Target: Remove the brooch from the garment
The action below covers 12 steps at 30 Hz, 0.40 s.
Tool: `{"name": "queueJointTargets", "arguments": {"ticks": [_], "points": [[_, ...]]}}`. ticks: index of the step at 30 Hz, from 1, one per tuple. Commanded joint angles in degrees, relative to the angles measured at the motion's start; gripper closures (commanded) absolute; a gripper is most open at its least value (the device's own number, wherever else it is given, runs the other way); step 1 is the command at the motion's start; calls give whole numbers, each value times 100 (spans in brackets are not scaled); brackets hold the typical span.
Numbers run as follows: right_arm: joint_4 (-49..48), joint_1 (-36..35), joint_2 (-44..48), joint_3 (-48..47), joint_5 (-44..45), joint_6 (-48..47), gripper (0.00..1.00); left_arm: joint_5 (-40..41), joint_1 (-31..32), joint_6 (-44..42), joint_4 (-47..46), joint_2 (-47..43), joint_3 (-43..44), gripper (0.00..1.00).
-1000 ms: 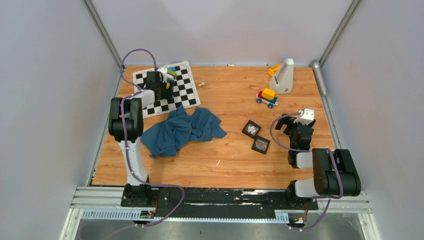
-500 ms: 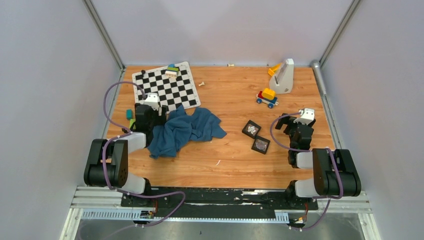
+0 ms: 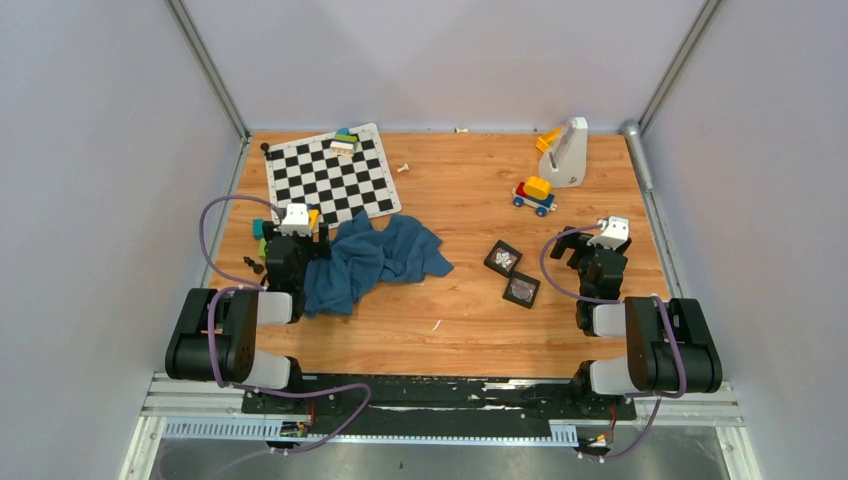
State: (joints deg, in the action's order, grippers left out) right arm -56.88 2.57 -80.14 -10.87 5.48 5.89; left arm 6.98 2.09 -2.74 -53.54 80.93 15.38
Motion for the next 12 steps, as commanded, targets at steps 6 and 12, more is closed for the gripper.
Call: {"name": "queueJointTargets", "arguments": {"ticks": [6,12], "points": [[-299,24,85,-103,-32,11,0,27,-42,72,-484,-7,120,0],[-298,24,86,-108,-35,15,0,11,-42,63,-464,-7,135,0]]}}
